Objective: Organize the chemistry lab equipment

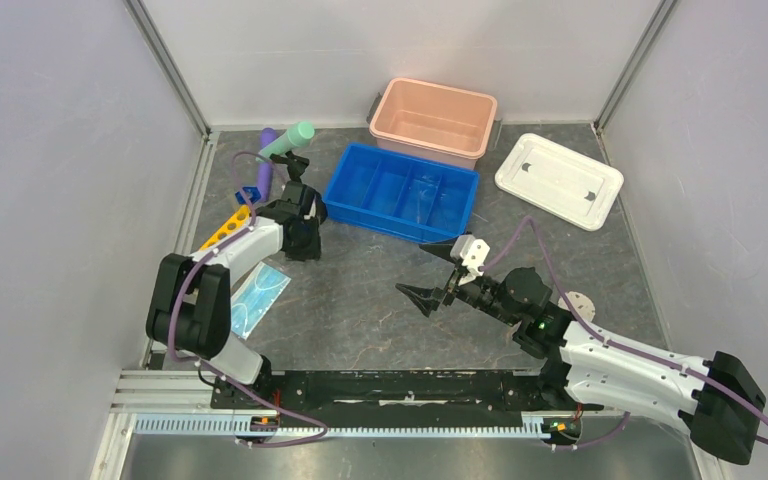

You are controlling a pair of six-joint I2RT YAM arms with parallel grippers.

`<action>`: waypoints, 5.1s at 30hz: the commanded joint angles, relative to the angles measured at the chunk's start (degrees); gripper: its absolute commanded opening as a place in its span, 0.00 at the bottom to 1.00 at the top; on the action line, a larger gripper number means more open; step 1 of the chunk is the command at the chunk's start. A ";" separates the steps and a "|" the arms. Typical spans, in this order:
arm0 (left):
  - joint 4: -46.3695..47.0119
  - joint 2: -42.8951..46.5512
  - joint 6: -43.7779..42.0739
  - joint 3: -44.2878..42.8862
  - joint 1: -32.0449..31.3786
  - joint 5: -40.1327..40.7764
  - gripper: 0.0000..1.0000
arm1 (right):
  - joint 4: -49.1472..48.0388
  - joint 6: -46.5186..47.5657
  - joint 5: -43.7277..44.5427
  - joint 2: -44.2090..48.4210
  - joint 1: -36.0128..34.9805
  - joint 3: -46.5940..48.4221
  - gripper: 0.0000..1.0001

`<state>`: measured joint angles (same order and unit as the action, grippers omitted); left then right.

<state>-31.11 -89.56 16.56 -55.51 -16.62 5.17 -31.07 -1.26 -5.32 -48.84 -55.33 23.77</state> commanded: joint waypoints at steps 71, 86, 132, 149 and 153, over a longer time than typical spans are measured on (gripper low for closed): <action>25.17 -3.84 14.68 -12.55 -18.19 -26.06 0.02 | 24.00 -13.30 41.28 2.85 1.72 8.13 0.98; 27.63 -13.70 15.29 -21.09 -23.75 -24.84 0.03 | 23.37 -11.76 40.54 9.91 1.71 4.63 0.98; 25.09 -33.90 6.36 -38.45 -26.00 -9.29 0.12 | 25.58 -11.38 40.29 13.59 1.65 3.77 0.98; 19.20 -26.76 7.43 -39.26 -26.16 -14.20 0.33 | 27.64 -14.76 40.14 13.40 1.72 3.48 0.98; 16.86 -19.88 7.91 -35.71 -26.34 -14.70 0.33 | 29.98 -18.08 41.32 13.46 1.70 3.39 0.98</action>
<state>-12.58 -119.61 25.21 -93.17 -42.59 -7.90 -3.20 -15.44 33.74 -35.94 -53.82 27.22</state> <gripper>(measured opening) 0.328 0.979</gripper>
